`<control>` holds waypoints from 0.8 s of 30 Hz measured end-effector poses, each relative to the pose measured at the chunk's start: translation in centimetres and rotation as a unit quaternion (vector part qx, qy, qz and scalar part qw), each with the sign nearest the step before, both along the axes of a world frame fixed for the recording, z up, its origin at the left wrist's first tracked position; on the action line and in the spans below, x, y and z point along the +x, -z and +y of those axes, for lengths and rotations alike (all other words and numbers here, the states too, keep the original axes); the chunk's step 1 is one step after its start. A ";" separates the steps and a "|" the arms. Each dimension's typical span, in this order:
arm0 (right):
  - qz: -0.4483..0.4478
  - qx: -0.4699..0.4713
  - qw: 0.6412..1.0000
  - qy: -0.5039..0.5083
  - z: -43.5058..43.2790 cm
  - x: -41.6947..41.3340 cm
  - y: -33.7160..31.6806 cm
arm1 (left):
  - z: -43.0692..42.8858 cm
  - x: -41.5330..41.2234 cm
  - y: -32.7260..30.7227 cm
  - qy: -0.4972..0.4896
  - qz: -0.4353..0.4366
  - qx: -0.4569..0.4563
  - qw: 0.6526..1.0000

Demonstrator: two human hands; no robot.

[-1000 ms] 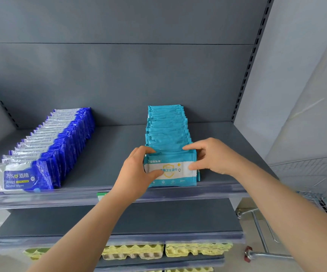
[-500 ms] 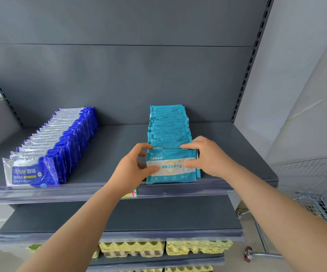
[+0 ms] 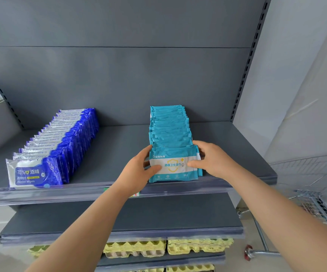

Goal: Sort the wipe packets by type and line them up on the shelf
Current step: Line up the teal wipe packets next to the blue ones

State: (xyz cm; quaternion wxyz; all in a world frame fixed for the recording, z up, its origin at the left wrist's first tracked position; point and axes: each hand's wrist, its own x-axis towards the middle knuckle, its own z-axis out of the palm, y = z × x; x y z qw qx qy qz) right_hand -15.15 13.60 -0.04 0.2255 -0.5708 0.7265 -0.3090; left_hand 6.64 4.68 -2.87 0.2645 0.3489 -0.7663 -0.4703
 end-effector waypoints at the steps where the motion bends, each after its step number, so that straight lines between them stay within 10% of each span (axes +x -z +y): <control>1: -0.001 0.003 1.000 0.010 0.1 0.1 0.1 | -0.1 0.1 0.1 0.001 -0.003 0.003 1.000; 12: -0.075 0.071 0.995 -0.014 -0.5 0.1 1.0 | 0.2 -1.1 -1.3 0.038 -0.033 0.078 0.996; 24: -0.146 0.047 0.984 0.086 -9.9 -3.6 -2.0 | -10.9 -6.9 -3.3 -0.138 0.024 0.159 0.977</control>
